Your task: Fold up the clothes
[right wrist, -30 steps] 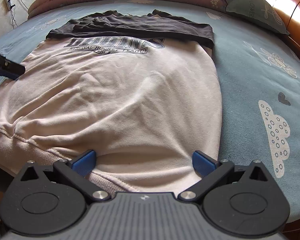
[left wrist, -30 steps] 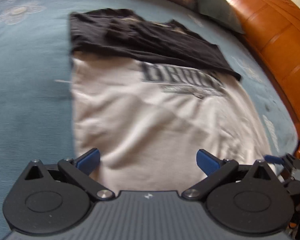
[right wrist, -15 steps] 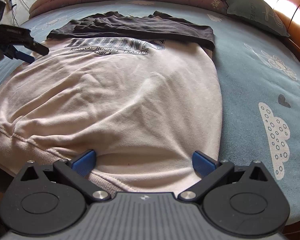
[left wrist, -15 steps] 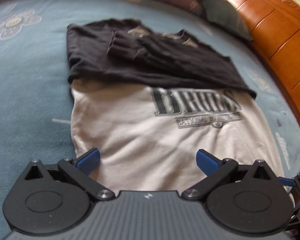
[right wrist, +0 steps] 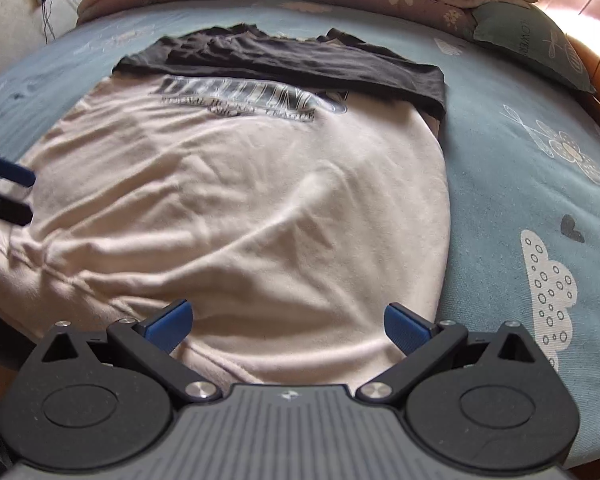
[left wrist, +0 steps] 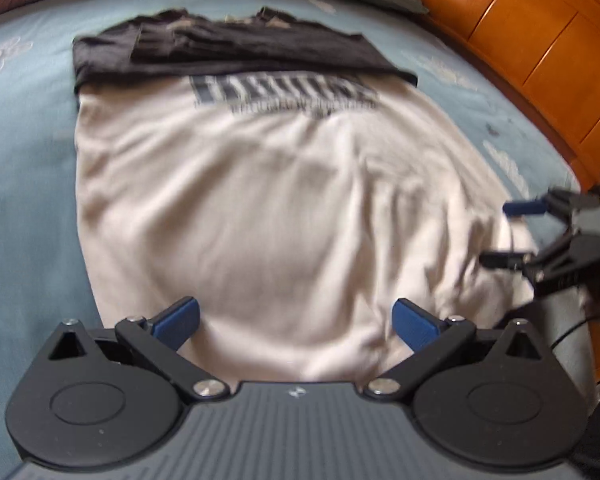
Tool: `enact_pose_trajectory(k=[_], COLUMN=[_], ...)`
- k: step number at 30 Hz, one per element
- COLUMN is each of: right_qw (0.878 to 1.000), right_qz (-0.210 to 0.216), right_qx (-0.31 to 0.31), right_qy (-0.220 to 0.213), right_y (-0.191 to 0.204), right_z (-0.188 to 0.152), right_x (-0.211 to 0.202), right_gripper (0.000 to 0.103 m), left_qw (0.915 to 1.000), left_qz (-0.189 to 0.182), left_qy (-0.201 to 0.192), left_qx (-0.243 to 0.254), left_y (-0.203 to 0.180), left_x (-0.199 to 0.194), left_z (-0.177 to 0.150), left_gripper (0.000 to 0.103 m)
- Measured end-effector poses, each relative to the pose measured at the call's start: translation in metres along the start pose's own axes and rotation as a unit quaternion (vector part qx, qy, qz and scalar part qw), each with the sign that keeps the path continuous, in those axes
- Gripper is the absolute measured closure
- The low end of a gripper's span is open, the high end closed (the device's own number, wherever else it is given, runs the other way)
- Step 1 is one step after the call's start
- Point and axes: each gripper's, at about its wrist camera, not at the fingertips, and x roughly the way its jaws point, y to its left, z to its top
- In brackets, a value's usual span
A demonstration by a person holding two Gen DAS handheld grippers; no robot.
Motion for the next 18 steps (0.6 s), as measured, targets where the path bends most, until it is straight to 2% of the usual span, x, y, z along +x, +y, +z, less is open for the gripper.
enact_pose_trajectory(k=[2, 4, 7, 12, 17, 18], right_qw=[1.000, 1.000, 1.000, 1.000, 0.999, 0.999], right_qz=[0.002, 0.005, 0.009, 0.005, -0.005, 0.001], right_qx=[0.004, 0.011, 0.020, 0.007, -0.031, -0.035], right_qy=[-0.001, -0.003, -0.006, -0.017, -0.013, -0.010], right_y=[-0.002, -0.005, -0.010, -0.010, -0.016, -0.019], right_z=[-0.002, -0.005, -0.009, -0.011, -0.011, -0.011], right_x=[-0.003, -0.006, -0.010, -0.022, -0.032, -0.033], right_gripper=[0.000, 0.000, 0.000, 0.000, 0.000, 0.000], left_qw=[1.0000, 1.0000, 0.9999, 0.9950, 0.9798, 0.9785], left_qz=[0.000, -0.005, 0.002, 0.028, 0.072, 0.077], left_qy=[-0.007, 0.003, 0.005, -0.007, -0.001, 0.002], left_qx=[-0.001, -0.004, 0.014, 0.096, 0.186, 0.191], left_y=[-0.004, -0.006, -0.014, -0.047, -0.076, -0.078], left_x=[-0.007, -0.013, -0.022, -0.027, -0.016, -0.014], left_z=[-0.012, -0.017, -0.021, -0.027, -0.034, -0.036], left_gripper=[0.001, 0.001, 0.001, 0.001, 0.001, 0.001])
